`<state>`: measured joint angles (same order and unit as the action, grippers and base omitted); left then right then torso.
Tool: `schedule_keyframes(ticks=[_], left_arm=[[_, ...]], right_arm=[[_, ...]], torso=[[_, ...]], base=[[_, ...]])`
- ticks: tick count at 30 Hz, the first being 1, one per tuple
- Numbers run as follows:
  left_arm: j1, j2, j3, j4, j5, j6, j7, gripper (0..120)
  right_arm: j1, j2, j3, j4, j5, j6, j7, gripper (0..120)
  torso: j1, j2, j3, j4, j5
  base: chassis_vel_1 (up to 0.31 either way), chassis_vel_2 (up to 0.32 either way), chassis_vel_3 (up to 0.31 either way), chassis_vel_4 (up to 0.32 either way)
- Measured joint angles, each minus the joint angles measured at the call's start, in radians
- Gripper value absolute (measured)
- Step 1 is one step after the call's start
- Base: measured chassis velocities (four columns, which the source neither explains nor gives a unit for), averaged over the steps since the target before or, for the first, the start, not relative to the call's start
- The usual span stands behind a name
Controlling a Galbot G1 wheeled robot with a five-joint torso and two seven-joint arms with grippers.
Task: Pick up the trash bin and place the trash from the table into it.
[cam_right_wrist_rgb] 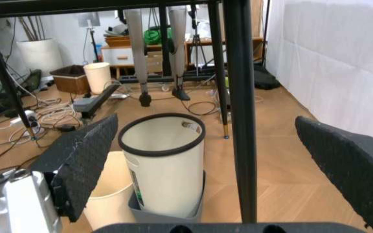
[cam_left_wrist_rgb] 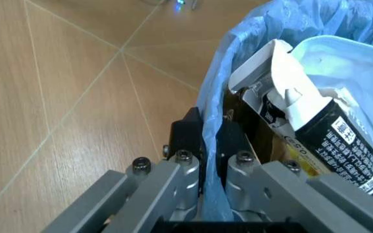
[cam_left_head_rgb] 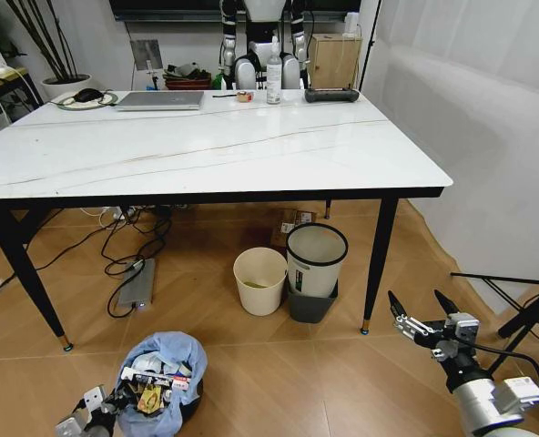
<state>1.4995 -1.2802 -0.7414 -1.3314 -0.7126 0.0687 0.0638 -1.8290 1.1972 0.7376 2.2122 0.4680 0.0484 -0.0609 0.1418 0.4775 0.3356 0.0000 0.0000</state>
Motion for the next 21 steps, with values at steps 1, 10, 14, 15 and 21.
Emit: schedule_keyframes(ticks=[1,10,14,15,21], left_arm=[[-0.001,0.000,0.001,0.001,-0.005,0.003,-0.001,0],[-0.003,-0.004,0.009,0.008,-0.033,0.025,-0.011,0],[-0.005,-0.004,0.010,0.009,-0.034,0.026,-0.011,3],[-0.006,-0.004,0.010,0.009,-0.034,0.026,-0.011,5],[-0.009,-0.002,0.010,0.010,-0.034,0.026,-0.011,25]], right_arm=[[0.000,0.000,0.000,0.000,0.000,0.000,0.000,100],[0.000,0.000,0.000,0.000,0.000,0.000,0.000,100],[0.000,0.000,0.000,0.000,0.000,0.000,0.000,100],[0.000,0.000,0.000,0.000,0.000,0.000,0.000,100],[0.000,0.000,0.000,0.000,0.000,0.000,0.000,100]], torso=[[0.000,0.000,0.000,0.0000,0.0000],[0.001,0.003,0.002,0.0000,0.0000],[0.002,0.004,0.003,0.0001,0.0001],[0.002,0.004,0.003,0.0001,0.0000],[0.002,0.005,0.003,0.0001,0.0002]], base=[[0.000,0.000,0.000,0.000],[0.000,0.000,0.000,0.000],[0.000,0.000,0.000,0.000],[0.000,0.000,0.000,0.000],[0.000,0.000,0.000,0.000]])
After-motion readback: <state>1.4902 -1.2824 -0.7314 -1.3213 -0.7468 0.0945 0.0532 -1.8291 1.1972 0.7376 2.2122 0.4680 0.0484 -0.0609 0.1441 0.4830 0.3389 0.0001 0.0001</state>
